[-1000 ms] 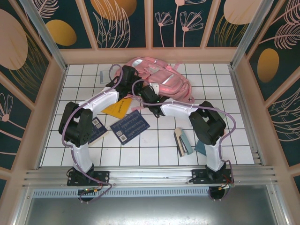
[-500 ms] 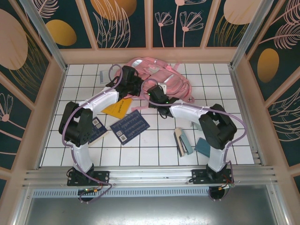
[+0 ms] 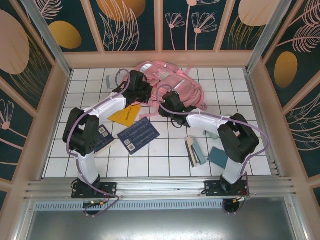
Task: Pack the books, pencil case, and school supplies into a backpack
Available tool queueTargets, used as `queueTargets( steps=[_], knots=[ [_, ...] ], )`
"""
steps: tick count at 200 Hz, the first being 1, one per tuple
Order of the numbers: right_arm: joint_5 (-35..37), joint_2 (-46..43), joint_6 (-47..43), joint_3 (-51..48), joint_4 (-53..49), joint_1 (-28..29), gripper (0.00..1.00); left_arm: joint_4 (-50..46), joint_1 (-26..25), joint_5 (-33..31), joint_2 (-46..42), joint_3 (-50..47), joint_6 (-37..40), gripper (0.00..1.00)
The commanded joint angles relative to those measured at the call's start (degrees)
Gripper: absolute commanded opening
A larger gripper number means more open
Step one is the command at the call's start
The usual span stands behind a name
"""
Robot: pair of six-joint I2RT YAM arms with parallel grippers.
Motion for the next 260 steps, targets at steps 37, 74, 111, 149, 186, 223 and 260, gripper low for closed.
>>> queueTargets(
  steps=[37, 74, 111, 149, 186, 223, 260],
  knots=[
    [-7.02, 1.48, 9.74, -3.98, 9.77, -2.5, 0.46, 1.91, 0.53, 2.52, -3.12, 3.01, -0.74, 0.0],
    [-7.0, 3.48, 9.69, -2.84, 11.47, -2.04, 0.47, 2.0, 0.53, 3.09, -4.37, 2.68, -1.46, 0.0],
    [-5.67, 7.05, 9.32, 0.22, 10.63, -1.27, 0.47, 2.05, 0.53, 3.54, -4.64, 2.75, -1.99, 0.0],
    [5.21, 6.79, 3.63, -0.01, 10.92, 2.43, 0.46, 0.78, 0.52, 3.99, -3.74, 4.23, -2.6, 0.0],
    [21.39, 0.92, -2.54, -7.71, 20.04, 8.4, 0.47, -0.93, 0.53, 3.34, -3.19, 4.98, -4.79, 0.0],
    [23.1, -1.94, -0.67, -11.35, 22.92, 7.08, 0.49, -3.71, 0.53, 3.12, -2.7, 6.17, -7.71, 0.0],
    [7.59, -3.1, 2.55, -15.4, 29.24, 1.32, 0.52, -5.12, 0.44, 1.66, -3.9, 7.88, -9.51, 0.0]
  ],
)
